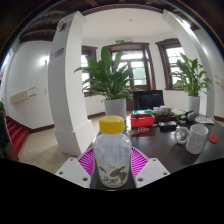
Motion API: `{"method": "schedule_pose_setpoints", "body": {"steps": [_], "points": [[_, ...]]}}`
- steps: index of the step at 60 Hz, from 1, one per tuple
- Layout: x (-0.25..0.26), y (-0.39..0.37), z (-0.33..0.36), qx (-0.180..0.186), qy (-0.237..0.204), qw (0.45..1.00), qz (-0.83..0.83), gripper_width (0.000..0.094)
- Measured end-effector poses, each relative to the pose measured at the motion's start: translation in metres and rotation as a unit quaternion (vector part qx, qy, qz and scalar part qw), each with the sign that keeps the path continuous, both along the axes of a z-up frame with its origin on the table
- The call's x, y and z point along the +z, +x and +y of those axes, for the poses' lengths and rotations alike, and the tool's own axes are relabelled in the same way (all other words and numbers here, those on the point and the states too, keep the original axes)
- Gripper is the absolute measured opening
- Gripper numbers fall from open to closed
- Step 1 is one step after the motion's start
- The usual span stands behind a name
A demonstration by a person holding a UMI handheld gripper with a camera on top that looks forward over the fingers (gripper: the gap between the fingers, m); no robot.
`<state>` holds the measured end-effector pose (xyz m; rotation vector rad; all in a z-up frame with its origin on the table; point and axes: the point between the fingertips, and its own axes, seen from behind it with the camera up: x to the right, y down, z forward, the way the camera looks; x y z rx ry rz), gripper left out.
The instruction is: Pour water
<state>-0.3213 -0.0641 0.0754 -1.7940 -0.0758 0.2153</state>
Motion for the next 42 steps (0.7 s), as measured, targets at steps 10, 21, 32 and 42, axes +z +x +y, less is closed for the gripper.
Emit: {"method": "schedule_pose_setpoints", "body": {"steps": [10, 21, 32, 42], "points": [[0.011, 0.007, 0.010, -0.002, -0.021, 0.997, 0.080, 0.0446], [0.062, 0.040, 0.032, -0.034, -0.037, 0.949, 0.310, 0.0447], [0.091, 0.111, 0.058, -0.075, -0.019, 0.854, 0.514, 0.0447], [0.102, 0.176, 0.073, -0.105, 0.008, 0.739, 0.665, 0.0444]]}}
